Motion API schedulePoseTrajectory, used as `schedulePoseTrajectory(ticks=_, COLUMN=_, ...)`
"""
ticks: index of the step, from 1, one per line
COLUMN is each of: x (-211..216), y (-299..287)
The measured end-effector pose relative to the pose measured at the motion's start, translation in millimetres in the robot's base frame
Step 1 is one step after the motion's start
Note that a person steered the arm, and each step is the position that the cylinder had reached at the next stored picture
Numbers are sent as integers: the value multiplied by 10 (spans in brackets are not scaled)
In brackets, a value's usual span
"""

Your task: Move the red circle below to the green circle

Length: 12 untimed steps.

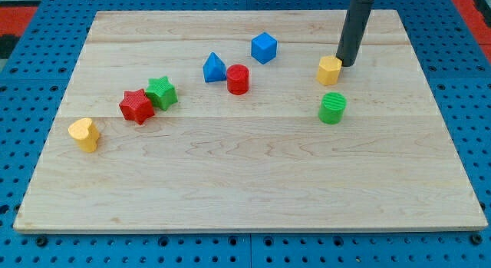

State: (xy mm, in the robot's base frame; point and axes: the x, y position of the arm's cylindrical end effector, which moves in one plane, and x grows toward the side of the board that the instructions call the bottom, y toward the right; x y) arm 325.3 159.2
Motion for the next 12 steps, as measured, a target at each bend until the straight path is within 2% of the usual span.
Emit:
schedulePoseTrajectory(ticks=3, x=-133, y=-1183)
schedulePoseTrajectory(ticks=4, x=41, y=-1517)
schedulePoseTrajectory(ticks=6, x=313, y=-1774)
schedulePoseTrajectory(ticks=8, x=262, y=-1982)
schedulePoseTrajectory(ticks=11, x=1012, y=-1696)
schedulePoseTrajectory(ticks=12, x=1158, y=-2064)
